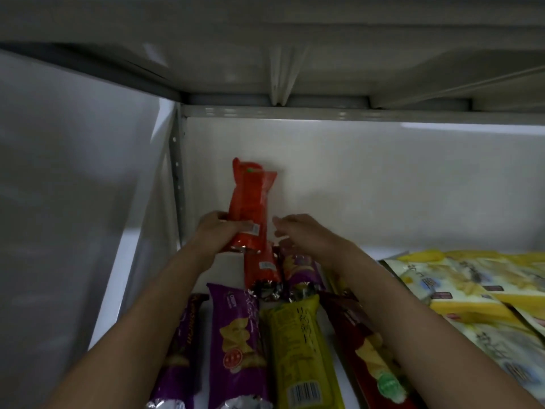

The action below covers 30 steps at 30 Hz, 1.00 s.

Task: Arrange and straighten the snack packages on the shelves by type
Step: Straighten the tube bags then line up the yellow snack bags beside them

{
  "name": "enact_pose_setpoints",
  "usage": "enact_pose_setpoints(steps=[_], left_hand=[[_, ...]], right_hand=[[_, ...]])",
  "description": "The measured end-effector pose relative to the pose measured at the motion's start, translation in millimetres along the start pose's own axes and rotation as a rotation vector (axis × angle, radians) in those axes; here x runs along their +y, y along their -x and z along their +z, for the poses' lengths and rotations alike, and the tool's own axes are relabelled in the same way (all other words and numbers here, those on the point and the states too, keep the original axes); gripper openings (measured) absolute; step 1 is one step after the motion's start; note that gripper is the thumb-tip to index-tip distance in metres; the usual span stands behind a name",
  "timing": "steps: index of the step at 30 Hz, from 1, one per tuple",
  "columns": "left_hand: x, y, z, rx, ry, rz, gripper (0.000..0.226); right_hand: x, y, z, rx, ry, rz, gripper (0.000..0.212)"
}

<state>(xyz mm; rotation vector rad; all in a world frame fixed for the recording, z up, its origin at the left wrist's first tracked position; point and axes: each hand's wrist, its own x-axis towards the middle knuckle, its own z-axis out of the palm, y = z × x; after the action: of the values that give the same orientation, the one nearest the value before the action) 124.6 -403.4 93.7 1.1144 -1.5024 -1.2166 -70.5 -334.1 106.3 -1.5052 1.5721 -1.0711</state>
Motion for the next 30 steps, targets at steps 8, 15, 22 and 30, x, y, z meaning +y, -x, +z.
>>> enact_pose_setpoints(steps=[8,15,22,30], left_hand=[[52,52,33,-0.263,0.070,0.187,0.040],[57,58,46,-0.297,0.081,0.178,0.032],[57,53,49,-0.356,-0.015,0.152,0.038],[71,53,38,-0.412,-0.084,0.204,0.034]], right_hand=[[-21,35,-54,-0.051,-0.290,-0.120,0.058],[-23,58,-87,-0.193,-0.291,-0.171,0.047],[-14,51,-91,-0.138,-0.101,-0.170,0.043],[-10,48,-88,-0.023,-0.131,-0.220,0.037]])
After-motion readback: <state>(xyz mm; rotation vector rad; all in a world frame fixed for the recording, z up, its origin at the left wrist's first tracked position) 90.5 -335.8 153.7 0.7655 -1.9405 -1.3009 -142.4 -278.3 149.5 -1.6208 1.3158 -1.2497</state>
